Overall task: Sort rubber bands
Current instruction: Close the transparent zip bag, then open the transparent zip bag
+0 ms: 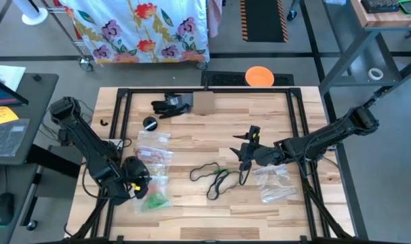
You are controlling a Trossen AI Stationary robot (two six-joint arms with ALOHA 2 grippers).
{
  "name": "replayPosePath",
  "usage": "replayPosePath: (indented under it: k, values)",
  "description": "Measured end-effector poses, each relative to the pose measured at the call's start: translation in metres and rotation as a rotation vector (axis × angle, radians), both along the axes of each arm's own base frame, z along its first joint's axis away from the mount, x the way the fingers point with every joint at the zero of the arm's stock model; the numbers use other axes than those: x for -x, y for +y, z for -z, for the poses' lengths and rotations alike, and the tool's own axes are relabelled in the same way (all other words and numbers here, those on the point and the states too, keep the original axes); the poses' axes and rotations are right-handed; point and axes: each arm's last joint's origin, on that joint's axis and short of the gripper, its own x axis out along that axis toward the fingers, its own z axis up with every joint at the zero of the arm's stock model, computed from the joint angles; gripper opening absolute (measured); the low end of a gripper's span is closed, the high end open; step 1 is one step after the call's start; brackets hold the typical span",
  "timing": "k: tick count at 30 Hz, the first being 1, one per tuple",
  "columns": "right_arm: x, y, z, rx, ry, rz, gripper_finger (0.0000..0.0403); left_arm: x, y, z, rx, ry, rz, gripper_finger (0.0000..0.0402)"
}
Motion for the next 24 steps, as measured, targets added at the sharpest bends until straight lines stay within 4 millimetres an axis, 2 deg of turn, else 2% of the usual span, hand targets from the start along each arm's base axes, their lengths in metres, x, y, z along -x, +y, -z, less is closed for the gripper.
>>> replayPosePath:
  k: [5,12,14,18,20,24]
  values:
    - [0.0,0.0,0.0,0.0,0.002,0.0,0.0234,-0.004,-0.007,-0.014,0.001,-0.004,0.093,0.012]
    - [0.001,0.0,0.002,0.003,0.016,0.006,0.0234,-0.01,-0.008,-0.033,0.041,-0.033,0.086,0.012]
    - [0.001,-0.001,0.001,0.011,0.019,0.007,0.0234,-0.014,-0.006,-0.044,0.007,-0.093,0.079,0.012]
    - [0.009,0.003,-0.007,-0.001,0.001,-0.012,0.0234,-0.031,-0.006,-0.066,-0.228,-0.403,-0.02,0.012]
    - [0.021,0.008,-0.01,-0.057,0.042,-0.026,0.0234,-0.041,-0.008,-0.073,-0.324,-0.502,-0.063,0.012]
    - [0.048,0.015,-0.009,-0.341,0.152,-0.022,0.0234,-0.071,-0.007,-0.079,-0.403,-0.504,0.029,0.012]
